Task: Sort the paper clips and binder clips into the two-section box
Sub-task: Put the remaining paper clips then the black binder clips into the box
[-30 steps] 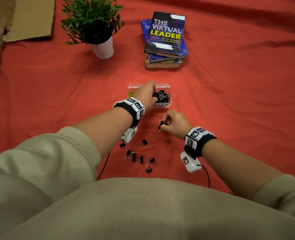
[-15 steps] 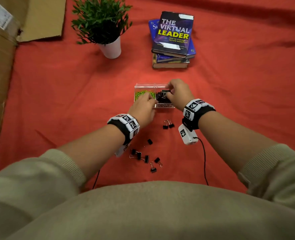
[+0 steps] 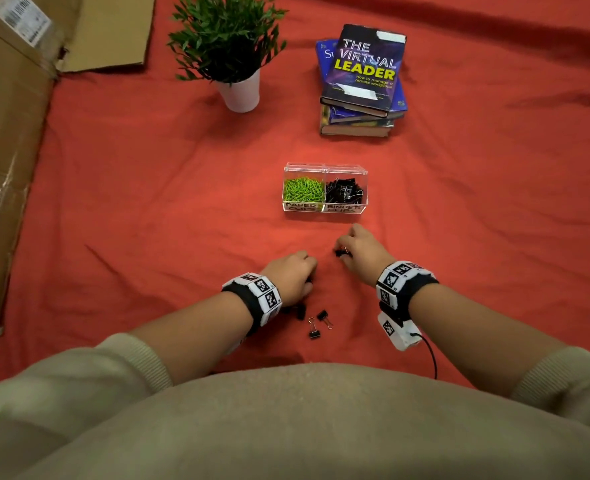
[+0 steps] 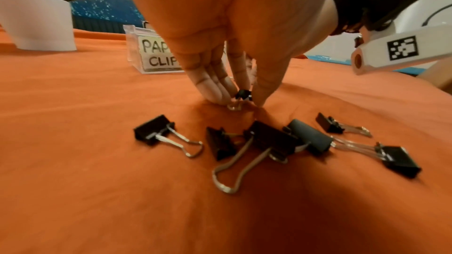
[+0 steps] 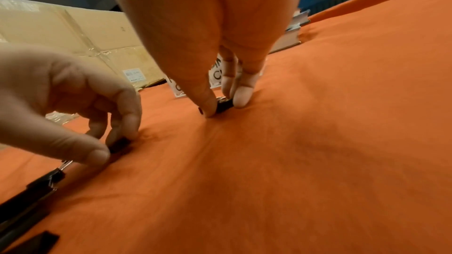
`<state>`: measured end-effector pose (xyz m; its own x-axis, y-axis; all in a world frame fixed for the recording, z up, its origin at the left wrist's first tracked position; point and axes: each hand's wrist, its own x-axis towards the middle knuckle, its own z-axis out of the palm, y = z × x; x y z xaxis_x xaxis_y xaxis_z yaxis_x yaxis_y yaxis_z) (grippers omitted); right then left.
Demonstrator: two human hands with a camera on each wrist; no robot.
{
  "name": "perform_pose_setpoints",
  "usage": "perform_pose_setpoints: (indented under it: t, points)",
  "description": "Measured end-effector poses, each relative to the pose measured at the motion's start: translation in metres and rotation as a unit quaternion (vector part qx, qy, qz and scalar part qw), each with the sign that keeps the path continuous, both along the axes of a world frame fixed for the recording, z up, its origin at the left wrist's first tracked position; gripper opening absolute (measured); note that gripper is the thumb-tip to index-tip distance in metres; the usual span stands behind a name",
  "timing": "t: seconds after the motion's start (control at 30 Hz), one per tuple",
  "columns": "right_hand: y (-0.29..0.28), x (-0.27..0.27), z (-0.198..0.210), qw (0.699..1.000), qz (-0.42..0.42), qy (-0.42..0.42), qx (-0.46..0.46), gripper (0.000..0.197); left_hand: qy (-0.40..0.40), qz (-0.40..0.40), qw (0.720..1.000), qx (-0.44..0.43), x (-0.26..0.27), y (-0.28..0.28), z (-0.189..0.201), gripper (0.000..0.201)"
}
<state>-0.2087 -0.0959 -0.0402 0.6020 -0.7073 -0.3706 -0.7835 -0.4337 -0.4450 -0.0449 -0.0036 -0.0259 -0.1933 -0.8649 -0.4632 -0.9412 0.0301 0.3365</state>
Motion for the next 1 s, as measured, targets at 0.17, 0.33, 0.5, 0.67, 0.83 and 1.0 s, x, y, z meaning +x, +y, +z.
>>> perform_pose_setpoints:
  t: [0.17,0.33,0.5,0.67,0.83,1.0]
  points:
    - [0.003,-0.004,0.005,0.997,-0.022,-0.060,0.036,0.021,0.062,0.123,0.990,-0.011,0.031,-0.004,0.007,0.025]
    - [-0.027,0.010,0.038,0.981,-0.110,-0.159,-0.034,0.018,0.040,0.143,0.989,0.013,0.073,-0.003,0.008,0.032]
    - [-0.074,0.025,0.052,0.980,-0.136,-0.123,-0.077,0.020,0.039,0.077,0.994,0.063,0.076,0.006,0.011,0.034]
    - [-0.062,0.029,0.050,0.992,-0.048,-0.078,-0.092,0.027,0.055,0.035,0.995,0.071,0.074,0.022,0.006,0.034]
    - [0.019,0.030,0.044,0.981,0.184,0.016,0.055,0.023,0.052,0.013,0.996,0.066,0.076,0.027,0.001,0.030]
    - [0.078,0.016,0.030,0.960,0.254,0.103,0.052,0.055,0.017,-0.008,0.999,0.042,0.074,0.029,0.001,0.020]
